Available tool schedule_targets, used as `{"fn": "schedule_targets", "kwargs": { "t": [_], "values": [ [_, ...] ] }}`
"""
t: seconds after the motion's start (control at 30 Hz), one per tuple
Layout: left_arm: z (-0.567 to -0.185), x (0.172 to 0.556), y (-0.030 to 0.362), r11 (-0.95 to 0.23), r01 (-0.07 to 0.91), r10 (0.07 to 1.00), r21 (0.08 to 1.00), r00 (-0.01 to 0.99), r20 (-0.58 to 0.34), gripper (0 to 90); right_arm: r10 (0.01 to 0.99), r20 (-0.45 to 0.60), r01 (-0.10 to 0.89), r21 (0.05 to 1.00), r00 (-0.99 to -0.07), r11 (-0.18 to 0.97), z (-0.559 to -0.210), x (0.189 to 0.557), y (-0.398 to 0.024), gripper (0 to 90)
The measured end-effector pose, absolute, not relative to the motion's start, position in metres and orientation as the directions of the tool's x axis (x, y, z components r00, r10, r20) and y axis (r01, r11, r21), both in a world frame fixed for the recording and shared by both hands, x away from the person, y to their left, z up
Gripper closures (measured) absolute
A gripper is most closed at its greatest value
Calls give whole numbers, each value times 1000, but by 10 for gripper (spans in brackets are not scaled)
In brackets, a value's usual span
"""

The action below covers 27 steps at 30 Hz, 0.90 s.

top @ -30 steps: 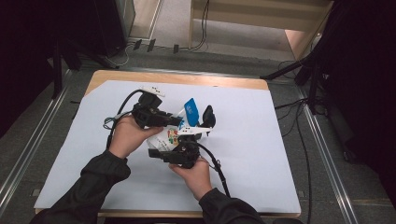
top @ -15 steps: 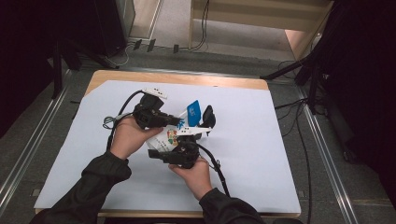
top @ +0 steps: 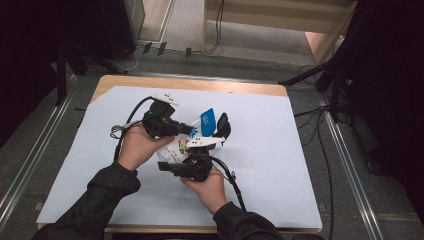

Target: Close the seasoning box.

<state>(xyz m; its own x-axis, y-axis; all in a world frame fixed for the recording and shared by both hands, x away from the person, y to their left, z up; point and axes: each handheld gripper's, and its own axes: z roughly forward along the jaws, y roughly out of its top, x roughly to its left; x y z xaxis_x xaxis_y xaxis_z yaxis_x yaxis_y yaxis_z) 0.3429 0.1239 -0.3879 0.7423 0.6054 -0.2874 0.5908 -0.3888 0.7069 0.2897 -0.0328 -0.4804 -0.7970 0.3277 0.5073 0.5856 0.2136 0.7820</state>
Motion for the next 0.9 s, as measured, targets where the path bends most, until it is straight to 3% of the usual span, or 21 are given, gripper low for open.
{"fn": "schedule_targets", "kwargs": {
  "t": [0.33,0.9],
  "values": [
    [-387,344,127,-361,596,595,718,739,-315,807,308,535,601,778,-787,183,-479,291,-35,639],
    [-385,344,127,-363,592,588,720,744,-316,765,303,542,604,779,-784,168,-478,291,-36,640]
  ]
}}
